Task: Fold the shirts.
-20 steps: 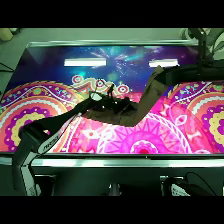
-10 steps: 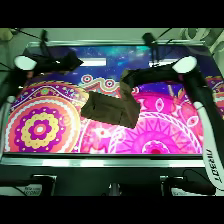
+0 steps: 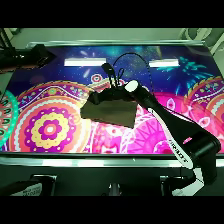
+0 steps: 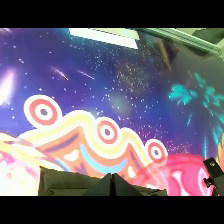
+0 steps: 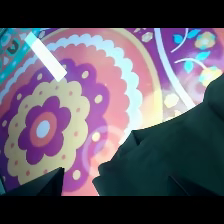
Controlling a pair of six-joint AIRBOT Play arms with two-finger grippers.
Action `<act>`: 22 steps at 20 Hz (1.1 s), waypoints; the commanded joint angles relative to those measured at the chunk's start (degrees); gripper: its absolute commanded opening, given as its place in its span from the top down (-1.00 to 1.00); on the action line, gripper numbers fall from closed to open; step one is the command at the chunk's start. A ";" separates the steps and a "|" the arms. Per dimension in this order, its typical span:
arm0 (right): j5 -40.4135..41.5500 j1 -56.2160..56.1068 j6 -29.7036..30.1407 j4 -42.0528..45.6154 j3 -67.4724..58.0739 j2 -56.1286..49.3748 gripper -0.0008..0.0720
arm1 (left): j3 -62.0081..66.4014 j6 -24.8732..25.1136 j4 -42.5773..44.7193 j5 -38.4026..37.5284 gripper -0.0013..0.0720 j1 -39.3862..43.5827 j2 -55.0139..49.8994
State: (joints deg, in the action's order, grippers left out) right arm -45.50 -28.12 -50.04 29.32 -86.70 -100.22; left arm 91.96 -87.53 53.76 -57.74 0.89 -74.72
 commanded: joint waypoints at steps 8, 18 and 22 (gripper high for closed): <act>-33.44 26.08 -10.51 34.62 5.27 9.20 -0.73 | 0.02 2.23 0.96 -1.88 0.89 -0.09 0.92; -18.73 24.94 -6.34 8.15 19.32 -0.68 -0.67 | 0.00 2.21 0.92 -1.79 0.89 0.72 0.85; -15.80 24.57 -1.95 1.68 18.23 -1.25 0.92 | 0.00 2.23 0.94 -1.60 0.89 1.73 0.85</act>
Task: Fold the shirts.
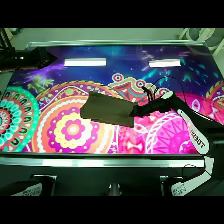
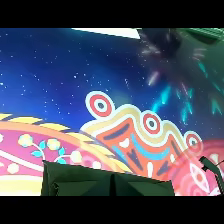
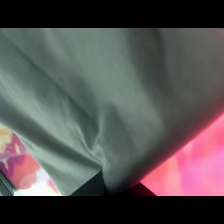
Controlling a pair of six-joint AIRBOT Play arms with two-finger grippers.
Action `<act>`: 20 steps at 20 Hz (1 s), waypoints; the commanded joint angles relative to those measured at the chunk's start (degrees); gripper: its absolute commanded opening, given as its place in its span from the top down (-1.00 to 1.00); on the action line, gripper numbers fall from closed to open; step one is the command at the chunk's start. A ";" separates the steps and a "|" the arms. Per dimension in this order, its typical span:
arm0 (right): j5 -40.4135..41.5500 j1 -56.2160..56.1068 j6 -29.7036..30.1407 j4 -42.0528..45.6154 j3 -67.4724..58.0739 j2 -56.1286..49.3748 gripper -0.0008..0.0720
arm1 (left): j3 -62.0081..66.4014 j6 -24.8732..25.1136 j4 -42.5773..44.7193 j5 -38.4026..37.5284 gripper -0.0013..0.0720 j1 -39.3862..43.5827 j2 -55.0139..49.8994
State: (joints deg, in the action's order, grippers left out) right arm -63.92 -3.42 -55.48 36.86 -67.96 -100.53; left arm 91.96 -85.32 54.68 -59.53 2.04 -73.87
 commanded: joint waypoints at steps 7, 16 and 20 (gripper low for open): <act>-6.36 19.34 5.66 -4.28 -16.55 -0.48 0.92 | 0.00 0.02 0.02 0.15 0.89 0.92 -0.02; -20.02 55.49 1.05 15.08 -18.38 7.28 0.92 | 0.00 1.33 0.00 0.15 0.88 2.19 -0.02; -24.26 66.99 1.09 19.96 -18.27 8.98 0.92 | 0.00 1.36 0.02 0.20 0.88 3.85 -0.02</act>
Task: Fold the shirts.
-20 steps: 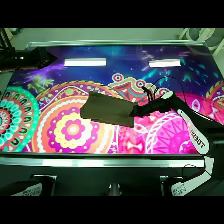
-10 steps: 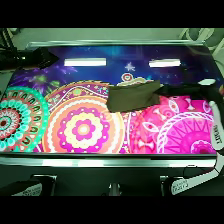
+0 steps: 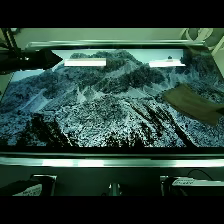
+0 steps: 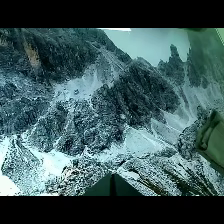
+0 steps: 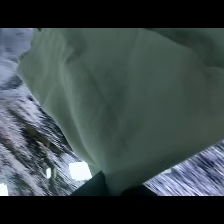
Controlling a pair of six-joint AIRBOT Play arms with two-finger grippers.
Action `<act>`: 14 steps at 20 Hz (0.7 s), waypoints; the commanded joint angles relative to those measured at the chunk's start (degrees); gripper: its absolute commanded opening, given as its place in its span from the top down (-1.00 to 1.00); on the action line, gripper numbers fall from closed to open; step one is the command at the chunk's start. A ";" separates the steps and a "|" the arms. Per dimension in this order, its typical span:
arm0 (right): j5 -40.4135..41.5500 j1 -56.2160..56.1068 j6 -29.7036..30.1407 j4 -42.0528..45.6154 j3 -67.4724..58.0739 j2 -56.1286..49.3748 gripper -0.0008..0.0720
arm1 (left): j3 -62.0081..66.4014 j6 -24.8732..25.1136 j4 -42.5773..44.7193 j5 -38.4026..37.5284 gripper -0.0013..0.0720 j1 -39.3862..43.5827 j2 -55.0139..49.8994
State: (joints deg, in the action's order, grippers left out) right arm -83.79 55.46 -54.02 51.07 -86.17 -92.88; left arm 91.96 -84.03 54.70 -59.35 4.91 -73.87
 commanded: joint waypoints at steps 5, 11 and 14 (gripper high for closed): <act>-3.08 13.38 -1.68 17.05 10.14 4.76 0.92 | 0.00 0.07 0.00 -0.02 0.88 2.91 -0.02; 4.13 13.35 -2.43 21.64 25.88 10.23 0.92 | 0.00 0.07 0.00 0.02 0.89 3.39 -0.07; 7.80 13.35 -4.81 23.58 31.06 13.51 0.92 | 0.00 0.07 0.00 0.00 0.88 3.39 -0.07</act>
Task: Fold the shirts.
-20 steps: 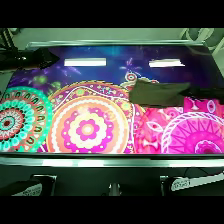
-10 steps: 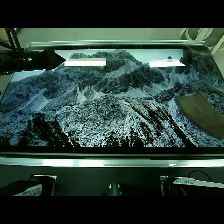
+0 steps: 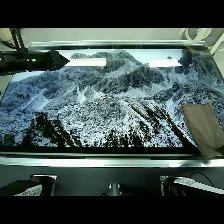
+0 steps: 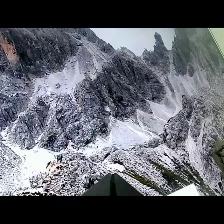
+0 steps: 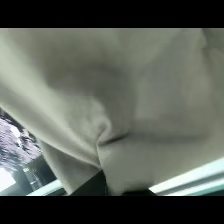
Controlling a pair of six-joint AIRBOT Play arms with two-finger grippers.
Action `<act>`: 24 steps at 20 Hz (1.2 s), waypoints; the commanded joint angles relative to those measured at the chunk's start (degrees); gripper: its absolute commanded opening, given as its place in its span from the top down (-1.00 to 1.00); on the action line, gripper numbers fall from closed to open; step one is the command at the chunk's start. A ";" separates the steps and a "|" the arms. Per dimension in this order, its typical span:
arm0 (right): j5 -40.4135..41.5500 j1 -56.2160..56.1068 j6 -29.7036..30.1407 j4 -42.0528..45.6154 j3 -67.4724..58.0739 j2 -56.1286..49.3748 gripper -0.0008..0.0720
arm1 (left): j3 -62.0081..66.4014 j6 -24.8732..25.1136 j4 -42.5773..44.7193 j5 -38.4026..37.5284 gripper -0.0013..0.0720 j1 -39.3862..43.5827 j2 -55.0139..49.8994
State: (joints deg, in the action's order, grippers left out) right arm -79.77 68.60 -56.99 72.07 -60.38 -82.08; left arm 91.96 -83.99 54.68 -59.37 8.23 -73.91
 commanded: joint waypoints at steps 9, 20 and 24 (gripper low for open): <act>4.26 0.17 -4.57 2.78 9.22 5.35 0.92 | 0.00 0.00 0.02 0.07 0.88 0.07 -0.02; -2.73 0.17 -2.27 6.05 -12.59 7.21 -0.56 | 0.00 0.07 0.04 1.86 0.89 0.07 -0.02; 1.33 -5.25 1.70 -3.65 -31.54 7.21 -0.56 | 0.04 -1.66 10.01 1.70 0.89 1.18 -0.04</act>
State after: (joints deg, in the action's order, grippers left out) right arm -80.64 66.76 -58.22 74.65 -80.18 -74.89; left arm 91.96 -84.03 57.74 -57.63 8.73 -73.91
